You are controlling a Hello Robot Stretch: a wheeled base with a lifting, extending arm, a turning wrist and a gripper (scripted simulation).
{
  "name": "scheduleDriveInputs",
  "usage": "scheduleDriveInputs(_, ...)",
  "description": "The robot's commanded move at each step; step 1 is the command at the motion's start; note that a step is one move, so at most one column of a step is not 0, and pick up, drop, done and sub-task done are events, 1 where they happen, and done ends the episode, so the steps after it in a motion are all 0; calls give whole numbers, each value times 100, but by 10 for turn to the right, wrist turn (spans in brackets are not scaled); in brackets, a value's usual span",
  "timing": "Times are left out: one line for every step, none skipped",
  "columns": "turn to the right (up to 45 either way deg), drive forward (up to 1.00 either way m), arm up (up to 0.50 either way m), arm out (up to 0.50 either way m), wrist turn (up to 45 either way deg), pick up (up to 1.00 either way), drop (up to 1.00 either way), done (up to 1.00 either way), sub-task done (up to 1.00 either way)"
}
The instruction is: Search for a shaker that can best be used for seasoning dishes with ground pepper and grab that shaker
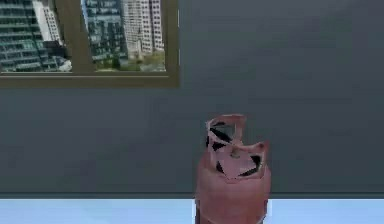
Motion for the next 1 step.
scheduleDriveInputs(-450, 0, 0, 0, 0, 0, 0, 0, 0)
